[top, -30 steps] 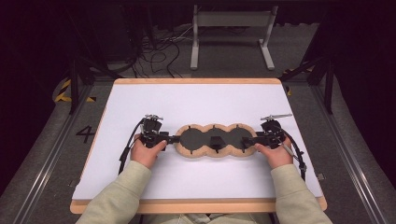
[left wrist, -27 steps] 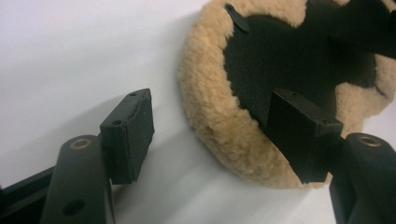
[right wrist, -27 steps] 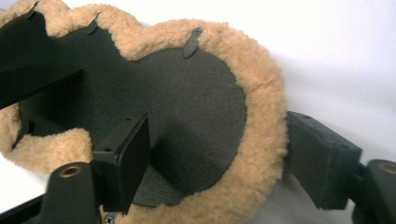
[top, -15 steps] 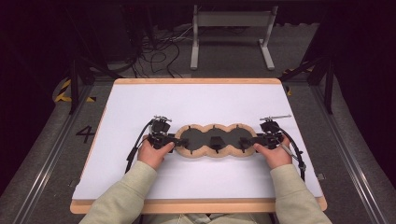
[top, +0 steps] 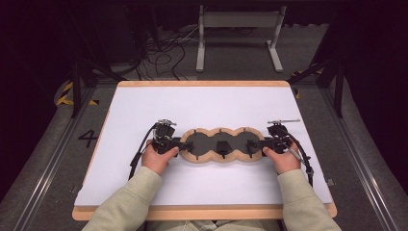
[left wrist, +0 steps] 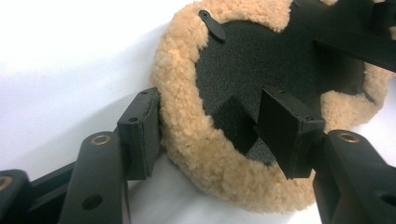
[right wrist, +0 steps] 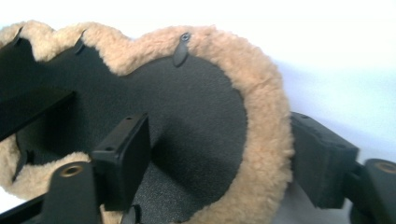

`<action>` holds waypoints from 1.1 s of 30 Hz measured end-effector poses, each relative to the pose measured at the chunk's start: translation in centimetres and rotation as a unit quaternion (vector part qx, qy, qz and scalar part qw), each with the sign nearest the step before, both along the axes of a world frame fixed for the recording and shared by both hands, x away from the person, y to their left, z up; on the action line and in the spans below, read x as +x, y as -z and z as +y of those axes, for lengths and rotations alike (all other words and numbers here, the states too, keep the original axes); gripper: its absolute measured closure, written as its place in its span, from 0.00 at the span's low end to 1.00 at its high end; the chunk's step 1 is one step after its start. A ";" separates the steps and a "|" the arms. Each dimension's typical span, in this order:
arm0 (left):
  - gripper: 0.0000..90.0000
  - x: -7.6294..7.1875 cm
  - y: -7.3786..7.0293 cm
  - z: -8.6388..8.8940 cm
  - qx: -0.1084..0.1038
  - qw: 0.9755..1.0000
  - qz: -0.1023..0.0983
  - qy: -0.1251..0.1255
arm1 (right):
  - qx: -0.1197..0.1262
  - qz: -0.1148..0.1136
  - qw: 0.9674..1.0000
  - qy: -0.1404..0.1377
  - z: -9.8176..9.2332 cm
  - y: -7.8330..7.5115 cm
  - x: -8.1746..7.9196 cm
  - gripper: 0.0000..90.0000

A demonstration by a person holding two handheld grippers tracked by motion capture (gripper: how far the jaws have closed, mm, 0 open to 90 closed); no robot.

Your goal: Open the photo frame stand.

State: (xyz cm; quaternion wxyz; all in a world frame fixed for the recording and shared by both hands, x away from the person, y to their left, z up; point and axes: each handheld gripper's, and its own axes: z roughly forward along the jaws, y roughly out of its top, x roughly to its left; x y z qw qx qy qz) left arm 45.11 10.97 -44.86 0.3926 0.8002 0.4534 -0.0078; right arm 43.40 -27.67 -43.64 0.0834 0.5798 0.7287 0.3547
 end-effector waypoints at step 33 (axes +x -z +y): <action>0.78 -4.3 -3.3 0.6 0.011 0.989 -0.149 -0.005 | -0.052 -0.106 0.992 -0.044 -0.8 -3.1 -4.2 0.60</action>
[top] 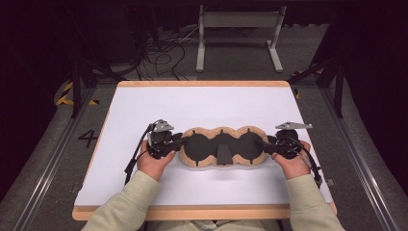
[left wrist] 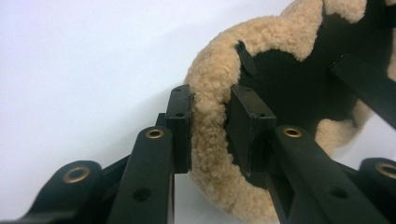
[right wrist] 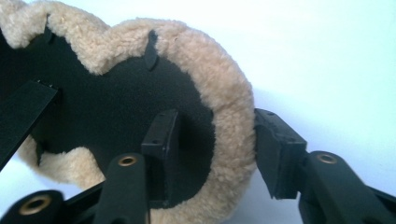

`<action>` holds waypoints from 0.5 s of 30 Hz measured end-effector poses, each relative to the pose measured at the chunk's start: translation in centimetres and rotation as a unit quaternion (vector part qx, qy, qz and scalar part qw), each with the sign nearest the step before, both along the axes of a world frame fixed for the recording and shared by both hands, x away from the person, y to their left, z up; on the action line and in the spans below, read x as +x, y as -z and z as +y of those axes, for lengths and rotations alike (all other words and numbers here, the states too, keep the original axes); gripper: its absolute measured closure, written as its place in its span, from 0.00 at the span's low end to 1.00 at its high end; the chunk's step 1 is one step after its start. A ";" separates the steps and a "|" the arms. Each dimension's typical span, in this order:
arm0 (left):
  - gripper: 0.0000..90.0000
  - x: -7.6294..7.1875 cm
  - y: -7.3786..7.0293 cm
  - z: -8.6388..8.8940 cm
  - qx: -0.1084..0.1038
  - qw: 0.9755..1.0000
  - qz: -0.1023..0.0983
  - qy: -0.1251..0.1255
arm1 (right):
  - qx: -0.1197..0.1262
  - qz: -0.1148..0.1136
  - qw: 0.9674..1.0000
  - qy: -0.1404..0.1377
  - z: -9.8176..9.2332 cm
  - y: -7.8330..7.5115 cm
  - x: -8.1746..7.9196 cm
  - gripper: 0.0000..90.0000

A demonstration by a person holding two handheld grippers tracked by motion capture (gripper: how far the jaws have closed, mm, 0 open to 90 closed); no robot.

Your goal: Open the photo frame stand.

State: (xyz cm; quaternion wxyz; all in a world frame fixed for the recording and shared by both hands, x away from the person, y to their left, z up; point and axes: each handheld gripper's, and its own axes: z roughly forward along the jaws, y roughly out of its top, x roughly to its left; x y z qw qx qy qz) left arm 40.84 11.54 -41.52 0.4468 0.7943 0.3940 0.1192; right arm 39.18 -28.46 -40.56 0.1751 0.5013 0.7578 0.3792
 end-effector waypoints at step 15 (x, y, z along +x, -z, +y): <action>0.80 -2.8 -1.4 1.0 -0.026 0.999 -0.008 0.034 | -0.023 -0.034 0.998 -0.042 -0.7 -1.2 -3.5 0.66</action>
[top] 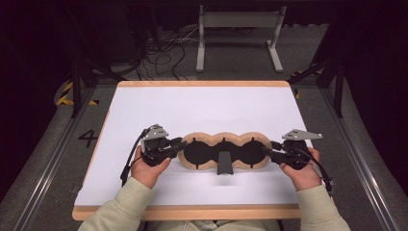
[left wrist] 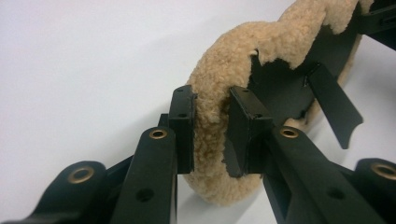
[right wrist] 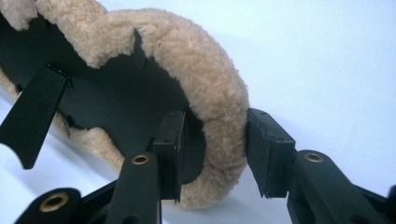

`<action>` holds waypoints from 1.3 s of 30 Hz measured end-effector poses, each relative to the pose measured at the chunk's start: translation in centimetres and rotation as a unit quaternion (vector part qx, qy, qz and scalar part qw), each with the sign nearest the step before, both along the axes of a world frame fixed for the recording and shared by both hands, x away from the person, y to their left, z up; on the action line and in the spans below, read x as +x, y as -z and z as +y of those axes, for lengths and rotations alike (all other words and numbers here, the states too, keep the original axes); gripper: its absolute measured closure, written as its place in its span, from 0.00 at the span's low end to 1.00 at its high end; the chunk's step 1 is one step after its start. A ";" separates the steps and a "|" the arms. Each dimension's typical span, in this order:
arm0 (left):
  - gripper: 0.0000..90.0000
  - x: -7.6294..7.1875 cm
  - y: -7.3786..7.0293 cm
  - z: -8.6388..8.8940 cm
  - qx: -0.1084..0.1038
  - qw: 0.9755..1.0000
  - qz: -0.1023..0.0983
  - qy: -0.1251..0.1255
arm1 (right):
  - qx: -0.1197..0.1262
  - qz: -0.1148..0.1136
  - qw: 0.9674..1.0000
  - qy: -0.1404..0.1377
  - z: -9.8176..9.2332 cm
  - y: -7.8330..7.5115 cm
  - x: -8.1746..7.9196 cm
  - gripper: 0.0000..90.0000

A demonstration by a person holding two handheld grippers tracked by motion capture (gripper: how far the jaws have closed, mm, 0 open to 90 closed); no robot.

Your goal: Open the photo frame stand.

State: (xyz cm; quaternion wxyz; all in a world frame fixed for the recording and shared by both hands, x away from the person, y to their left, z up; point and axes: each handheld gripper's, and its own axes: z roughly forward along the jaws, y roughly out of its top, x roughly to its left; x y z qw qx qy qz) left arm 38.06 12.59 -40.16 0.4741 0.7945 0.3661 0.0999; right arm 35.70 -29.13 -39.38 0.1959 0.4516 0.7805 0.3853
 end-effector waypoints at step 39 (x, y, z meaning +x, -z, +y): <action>0.76 -4.6 -0.8 1.9 -0.023 0.996 -0.011 0.087 | -0.037 0.043 0.992 -0.110 -0.7 -2.4 -3.8 0.60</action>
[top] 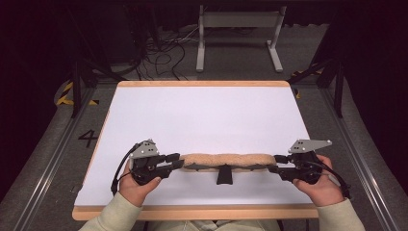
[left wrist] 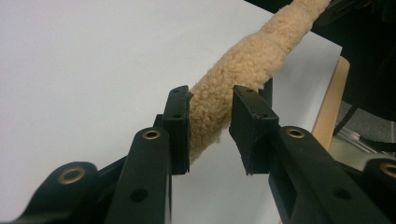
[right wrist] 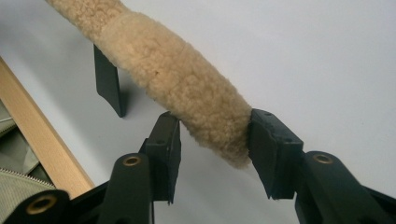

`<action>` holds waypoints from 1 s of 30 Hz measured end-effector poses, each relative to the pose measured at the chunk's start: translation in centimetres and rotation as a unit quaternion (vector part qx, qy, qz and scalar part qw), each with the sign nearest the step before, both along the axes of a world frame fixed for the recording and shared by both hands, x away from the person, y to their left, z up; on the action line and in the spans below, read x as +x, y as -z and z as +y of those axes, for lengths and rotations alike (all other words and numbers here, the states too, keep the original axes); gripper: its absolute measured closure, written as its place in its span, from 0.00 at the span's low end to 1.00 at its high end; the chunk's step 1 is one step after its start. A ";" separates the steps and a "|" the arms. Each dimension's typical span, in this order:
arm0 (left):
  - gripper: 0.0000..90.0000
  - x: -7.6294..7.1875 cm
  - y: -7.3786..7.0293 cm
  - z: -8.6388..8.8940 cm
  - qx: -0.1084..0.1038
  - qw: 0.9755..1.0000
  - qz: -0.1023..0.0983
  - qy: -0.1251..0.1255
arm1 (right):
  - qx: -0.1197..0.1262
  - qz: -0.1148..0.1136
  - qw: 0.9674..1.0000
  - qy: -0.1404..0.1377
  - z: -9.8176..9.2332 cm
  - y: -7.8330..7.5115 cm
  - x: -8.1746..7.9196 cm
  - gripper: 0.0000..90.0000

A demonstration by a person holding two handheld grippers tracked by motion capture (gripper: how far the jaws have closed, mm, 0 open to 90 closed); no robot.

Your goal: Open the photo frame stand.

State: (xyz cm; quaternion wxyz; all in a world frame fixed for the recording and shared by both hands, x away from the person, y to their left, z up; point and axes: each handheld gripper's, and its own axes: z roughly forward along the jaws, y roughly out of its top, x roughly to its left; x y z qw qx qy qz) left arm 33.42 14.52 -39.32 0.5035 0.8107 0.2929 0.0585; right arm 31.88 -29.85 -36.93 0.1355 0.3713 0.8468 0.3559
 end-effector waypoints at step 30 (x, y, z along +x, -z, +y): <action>0.70 0.5 -0.9 2.9 -0.020 0.996 -0.058 -0.070 | -0.030 -0.015 0.999 -0.022 -0.4 -1.8 -1.5 0.72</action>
